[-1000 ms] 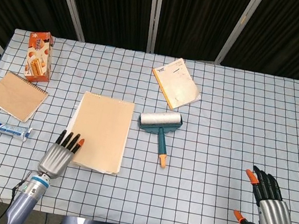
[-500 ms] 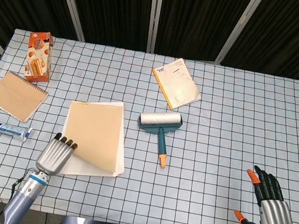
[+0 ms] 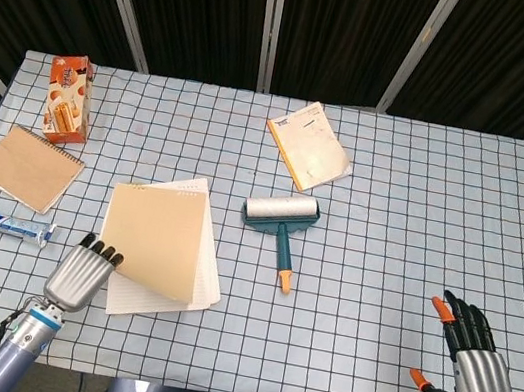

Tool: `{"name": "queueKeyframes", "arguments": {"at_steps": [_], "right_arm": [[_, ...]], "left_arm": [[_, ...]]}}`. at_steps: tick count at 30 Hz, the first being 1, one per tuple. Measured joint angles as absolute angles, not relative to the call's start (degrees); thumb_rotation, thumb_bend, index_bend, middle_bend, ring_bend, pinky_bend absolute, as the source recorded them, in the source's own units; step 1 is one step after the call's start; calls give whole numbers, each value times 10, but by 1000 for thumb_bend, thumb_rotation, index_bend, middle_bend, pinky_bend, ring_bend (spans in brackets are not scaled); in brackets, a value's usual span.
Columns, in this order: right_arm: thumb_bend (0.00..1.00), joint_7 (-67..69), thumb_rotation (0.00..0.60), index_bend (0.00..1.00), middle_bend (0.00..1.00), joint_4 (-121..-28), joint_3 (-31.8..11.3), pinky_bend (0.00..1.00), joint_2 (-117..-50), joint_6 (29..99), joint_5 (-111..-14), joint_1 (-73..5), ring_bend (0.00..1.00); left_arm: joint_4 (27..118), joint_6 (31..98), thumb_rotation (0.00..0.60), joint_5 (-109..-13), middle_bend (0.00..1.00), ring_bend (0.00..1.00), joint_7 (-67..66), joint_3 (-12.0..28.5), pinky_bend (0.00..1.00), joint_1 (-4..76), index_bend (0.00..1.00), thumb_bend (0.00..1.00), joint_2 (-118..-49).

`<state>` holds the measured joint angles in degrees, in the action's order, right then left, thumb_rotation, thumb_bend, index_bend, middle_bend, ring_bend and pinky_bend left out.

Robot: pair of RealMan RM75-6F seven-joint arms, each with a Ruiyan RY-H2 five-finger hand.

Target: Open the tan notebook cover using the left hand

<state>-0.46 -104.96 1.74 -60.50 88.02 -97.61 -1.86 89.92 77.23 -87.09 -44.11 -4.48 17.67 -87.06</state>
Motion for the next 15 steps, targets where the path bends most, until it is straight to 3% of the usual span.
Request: {"name": "queueKeyframes", "arguments": {"at_steps": [15], "right_arm": [[59,-18,600,61,0,-1051,20,0,-608,875,-976,-18,0]], "left_arm": [[914,790,600,-943,529,466,-418,-79,336,154,731,731,-848]]}}
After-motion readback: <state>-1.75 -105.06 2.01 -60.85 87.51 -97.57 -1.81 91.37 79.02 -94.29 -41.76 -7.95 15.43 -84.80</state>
